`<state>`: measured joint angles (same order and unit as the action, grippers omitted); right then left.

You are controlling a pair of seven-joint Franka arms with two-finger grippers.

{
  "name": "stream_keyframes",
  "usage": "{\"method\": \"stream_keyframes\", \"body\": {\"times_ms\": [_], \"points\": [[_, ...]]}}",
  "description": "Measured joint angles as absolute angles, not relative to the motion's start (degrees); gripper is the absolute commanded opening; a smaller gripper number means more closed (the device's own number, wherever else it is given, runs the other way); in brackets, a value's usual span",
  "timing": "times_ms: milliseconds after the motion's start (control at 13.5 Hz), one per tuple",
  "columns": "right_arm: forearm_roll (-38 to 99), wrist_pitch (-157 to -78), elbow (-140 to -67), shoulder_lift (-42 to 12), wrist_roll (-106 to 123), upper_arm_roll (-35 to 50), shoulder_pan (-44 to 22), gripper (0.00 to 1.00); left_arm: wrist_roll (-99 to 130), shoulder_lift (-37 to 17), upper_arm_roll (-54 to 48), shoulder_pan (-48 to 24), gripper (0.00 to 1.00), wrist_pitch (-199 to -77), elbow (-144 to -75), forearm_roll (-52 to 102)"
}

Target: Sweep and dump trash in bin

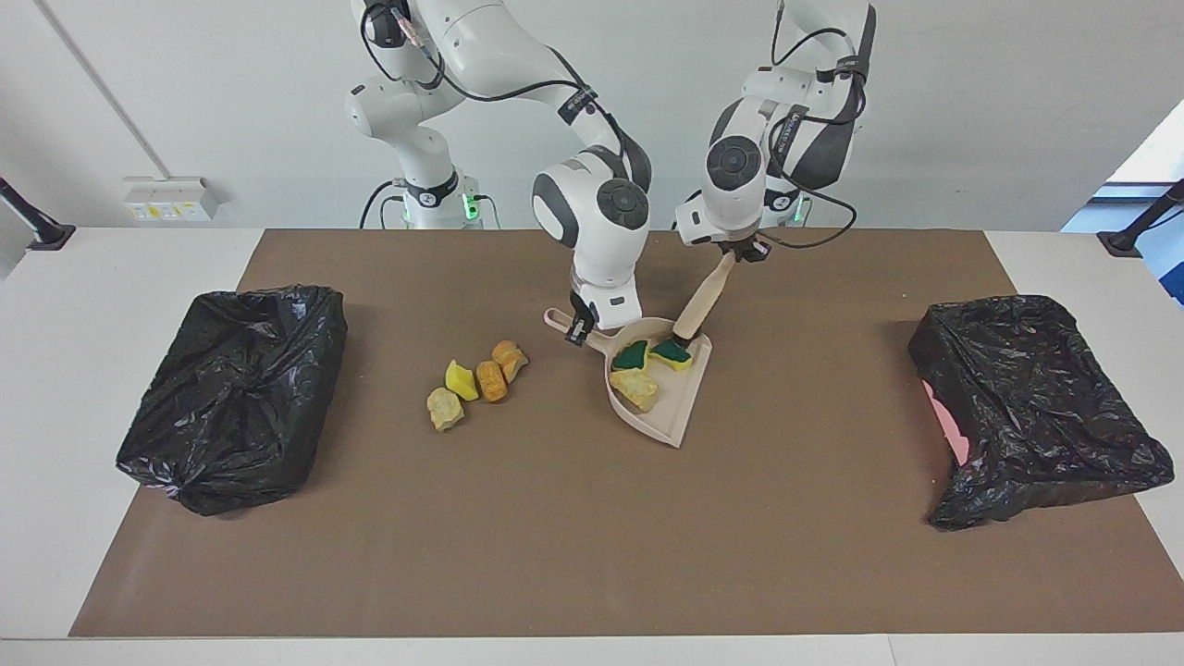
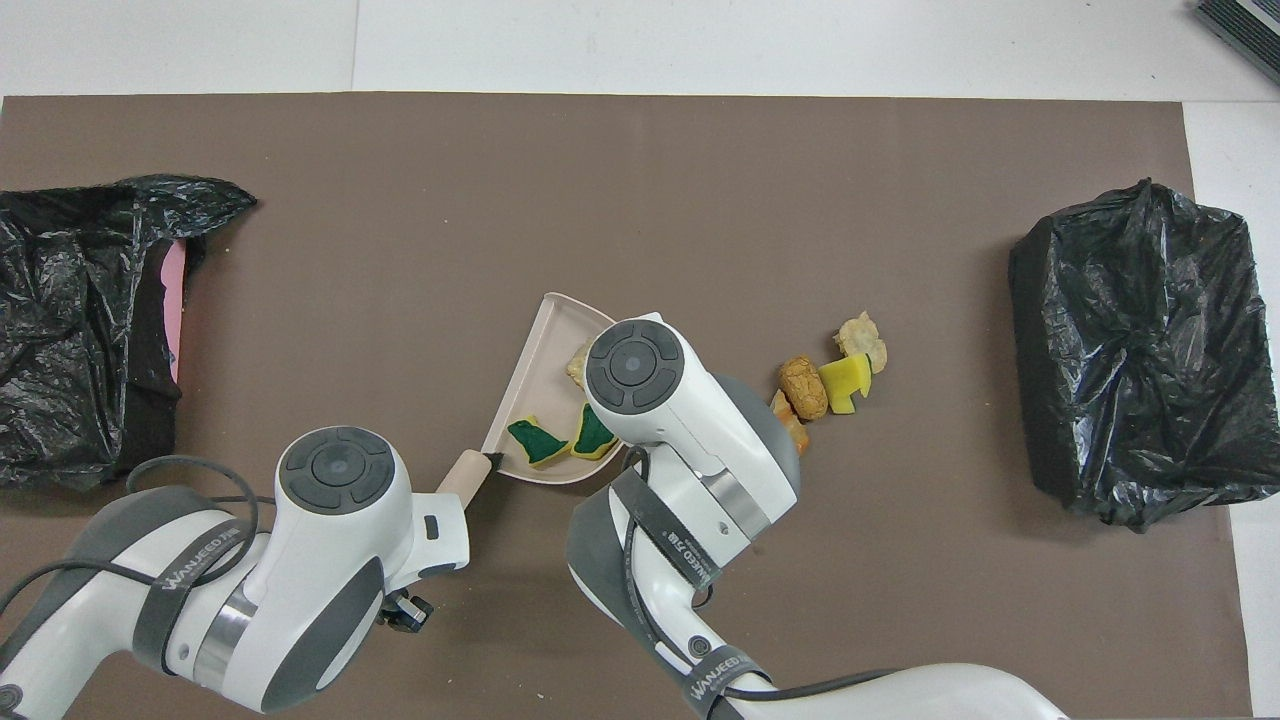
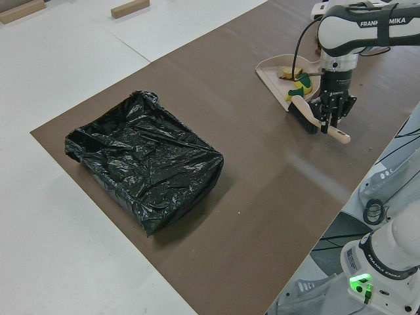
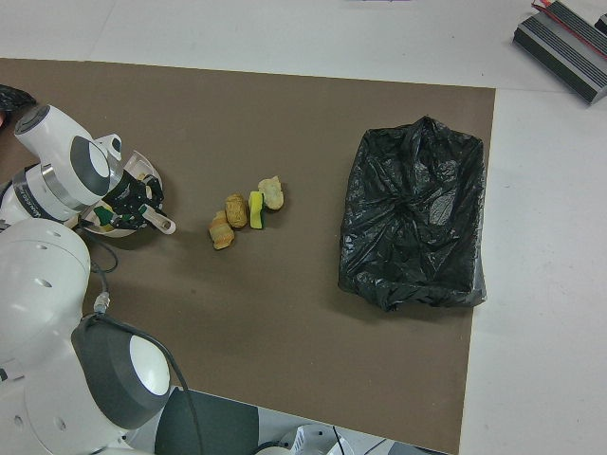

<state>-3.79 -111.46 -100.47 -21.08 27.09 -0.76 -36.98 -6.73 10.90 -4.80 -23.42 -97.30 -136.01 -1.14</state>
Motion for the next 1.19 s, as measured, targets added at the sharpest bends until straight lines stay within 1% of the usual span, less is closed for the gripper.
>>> {"method": "stream_keyframes", "body": {"times_ms": [148, 445, 668, 891, 1188], "points": [[-3.8, -111.5, -100.5, -21.1, 27.1, -0.8, -37.0, 0.00, -5.6, 11.2, -4.7, -22.2, 0.00, -96.7, -136.9, -1.1], [-3.8, -111.5, -100.6, -21.1, 27.1, -0.8, -36.8, 0.00, 6.3, 11.3, -5.0, -21.5, 0.00, -96.6, -137.0, -1.0], [-3.9, -111.4, -100.5, -19.7, 27.1, -1.1, -34.7, 0.00, 13.2, 11.7, -5.6, -22.1, 0.00, -96.8, -137.7, 0.1], [-4.1, -108.8, -100.3, -14.5, 30.1, -1.3, -28.7, 0.00, 20.0, 12.5, -5.8, -26.6, 0.00, -99.1, -138.3, 3.7], [-4.2, -99.1, -100.3, -4.7, 37.5, -1.4, -19.1, 0.00, 33.9, 12.7, -6.2, -37.4, 0.00, -107.9, -138.7, 7.3]]}}
